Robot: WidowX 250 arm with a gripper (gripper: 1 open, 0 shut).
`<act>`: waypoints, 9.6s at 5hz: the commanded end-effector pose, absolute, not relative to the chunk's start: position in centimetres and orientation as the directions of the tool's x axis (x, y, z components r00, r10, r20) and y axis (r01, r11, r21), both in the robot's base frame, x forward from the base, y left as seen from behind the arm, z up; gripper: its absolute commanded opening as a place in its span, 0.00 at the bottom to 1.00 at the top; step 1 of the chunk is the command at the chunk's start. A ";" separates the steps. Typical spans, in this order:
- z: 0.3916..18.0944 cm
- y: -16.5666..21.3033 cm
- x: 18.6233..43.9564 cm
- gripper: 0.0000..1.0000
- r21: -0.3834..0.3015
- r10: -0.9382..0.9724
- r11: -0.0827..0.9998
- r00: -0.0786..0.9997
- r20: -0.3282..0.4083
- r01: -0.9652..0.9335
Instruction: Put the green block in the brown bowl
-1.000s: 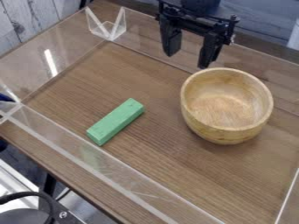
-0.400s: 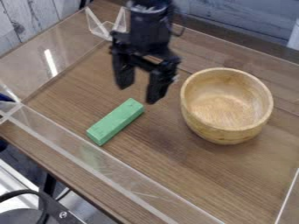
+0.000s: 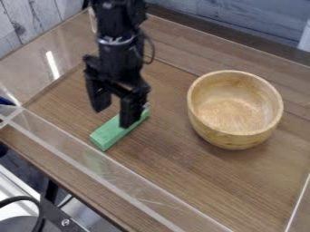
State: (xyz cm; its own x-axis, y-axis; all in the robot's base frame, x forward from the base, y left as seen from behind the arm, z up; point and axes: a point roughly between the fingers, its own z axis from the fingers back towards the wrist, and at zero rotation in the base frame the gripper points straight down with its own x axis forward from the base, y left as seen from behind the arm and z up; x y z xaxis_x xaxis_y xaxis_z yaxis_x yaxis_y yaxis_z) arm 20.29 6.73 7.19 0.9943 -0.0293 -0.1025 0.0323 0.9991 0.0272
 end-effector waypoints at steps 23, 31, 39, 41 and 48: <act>8.8 6.8 23.4 1.00 -0.048 0.016 0.999 1.000 -0.008 -0.016; 4.0 7.6 22.8 0.00 -0.029 0.028 0.999 0.998 -0.055 -0.030; 9.5 6.2 24.5 1.00 -0.075 0.055 0.996 0.998 0.005 -0.054; 6.9 6.2 23.8 1.00 -0.059 0.034 0.998 0.999 -0.014 -0.035; 5.1 5.7 23.5 0.00 -0.062 0.052 0.997 0.998 -0.036 -0.054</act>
